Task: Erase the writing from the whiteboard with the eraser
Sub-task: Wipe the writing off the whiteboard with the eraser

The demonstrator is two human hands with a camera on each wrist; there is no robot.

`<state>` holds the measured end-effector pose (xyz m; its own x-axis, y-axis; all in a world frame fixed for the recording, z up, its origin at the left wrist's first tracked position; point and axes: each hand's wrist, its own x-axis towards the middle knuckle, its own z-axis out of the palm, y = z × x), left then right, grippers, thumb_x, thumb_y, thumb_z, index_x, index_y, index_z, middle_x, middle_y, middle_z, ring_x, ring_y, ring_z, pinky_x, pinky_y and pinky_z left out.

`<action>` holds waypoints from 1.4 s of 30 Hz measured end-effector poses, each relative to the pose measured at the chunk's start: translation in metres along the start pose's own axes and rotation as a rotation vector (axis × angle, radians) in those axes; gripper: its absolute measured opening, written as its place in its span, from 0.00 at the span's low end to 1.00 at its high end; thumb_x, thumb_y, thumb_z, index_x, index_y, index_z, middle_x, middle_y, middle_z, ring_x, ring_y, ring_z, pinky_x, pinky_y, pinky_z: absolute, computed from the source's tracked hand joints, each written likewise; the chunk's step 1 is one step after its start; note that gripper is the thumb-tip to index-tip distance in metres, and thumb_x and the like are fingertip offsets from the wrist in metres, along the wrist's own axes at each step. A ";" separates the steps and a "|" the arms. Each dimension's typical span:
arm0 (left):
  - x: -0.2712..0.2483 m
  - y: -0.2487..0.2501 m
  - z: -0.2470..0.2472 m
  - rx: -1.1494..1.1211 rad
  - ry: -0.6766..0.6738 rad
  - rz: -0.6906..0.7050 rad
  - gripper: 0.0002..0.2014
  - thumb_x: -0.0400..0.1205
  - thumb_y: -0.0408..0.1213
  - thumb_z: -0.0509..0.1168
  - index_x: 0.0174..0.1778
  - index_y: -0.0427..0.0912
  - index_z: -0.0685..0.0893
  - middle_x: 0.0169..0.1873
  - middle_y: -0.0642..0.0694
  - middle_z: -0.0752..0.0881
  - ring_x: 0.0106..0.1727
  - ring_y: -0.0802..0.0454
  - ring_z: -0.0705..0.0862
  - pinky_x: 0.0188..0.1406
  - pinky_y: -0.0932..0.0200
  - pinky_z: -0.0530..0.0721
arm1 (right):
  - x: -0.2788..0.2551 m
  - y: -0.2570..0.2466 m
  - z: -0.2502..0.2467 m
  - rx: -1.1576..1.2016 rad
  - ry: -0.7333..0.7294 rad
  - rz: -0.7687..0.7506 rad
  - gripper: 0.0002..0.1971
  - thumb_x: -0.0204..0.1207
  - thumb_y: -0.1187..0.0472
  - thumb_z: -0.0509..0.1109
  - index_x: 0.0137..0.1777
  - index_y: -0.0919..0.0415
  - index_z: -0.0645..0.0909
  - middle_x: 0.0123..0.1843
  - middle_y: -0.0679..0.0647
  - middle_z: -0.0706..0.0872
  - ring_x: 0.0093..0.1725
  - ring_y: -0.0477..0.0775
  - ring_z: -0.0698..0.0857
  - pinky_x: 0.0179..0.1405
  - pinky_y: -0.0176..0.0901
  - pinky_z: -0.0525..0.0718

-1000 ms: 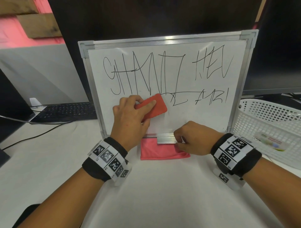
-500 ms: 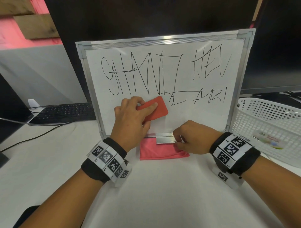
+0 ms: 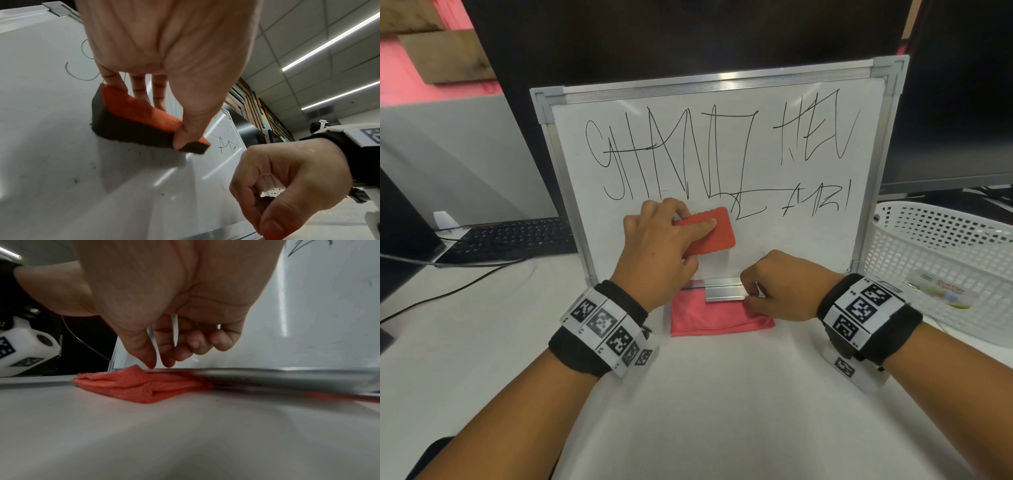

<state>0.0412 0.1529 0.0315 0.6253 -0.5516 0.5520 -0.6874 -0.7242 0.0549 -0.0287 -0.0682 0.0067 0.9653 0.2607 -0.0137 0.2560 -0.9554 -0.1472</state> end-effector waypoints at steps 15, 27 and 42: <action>0.007 0.000 -0.003 -0.013 0.086 -0.026 0.28 0.73 0.41 0.76 0.71 0.58 0.85 0.63 0.45 0.79 0.62 0.39 0.76 0.57 0.39 0.72 | -0.001 -0.001 -0.001 -0.003 0.007 -0.001 0.08 0.76 0.49 0.69 0.38 0.50 0.78 0.35 0.47 0.76 0.39 0.58 0.84 0.40 0.53 0.88; 0.008 -0.006 -0.012 -0.002 -0.019 -0.048 0.29 0.71 0.42 0.77 0.70 0.63 0.84 0.60 0.51 0.78 0.62 0.44 0.74 0.59 0.42 0.68 | 0.000 0.000 -0.001 -0.002 -0.003 0.008 0.08 0.76 0.49 0.68 0.39 0.51 0.79 0.36 0.46 0.76 0.38 0.58 0.85 0.39 0.54 0.88; 0.018 0.002 -0.019 -0.021 -0.077 -0.040 0.29 0.70 0.46 0.76 0.69 0.65 0.84 0.59 0.52 0.78 0.62 0.45 0.74 0.62 0.41 0.70 | 0.000 0.001 0.000 0.002 0.002 0.003 0.08 0.76 0.49 0.68 0.39 0.51 0.79 0.35 0.46 0.76 0.39 0.59 0.85 0.39 0.54 0.88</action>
<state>0.0439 0.1502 0.0575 0.6786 -0.5530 0.4834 -0.6683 -0.7380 0.0939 -0.0288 -0.0695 0.0064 0.9663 0.2573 -0.0120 0.2527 -0.9560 -0.1491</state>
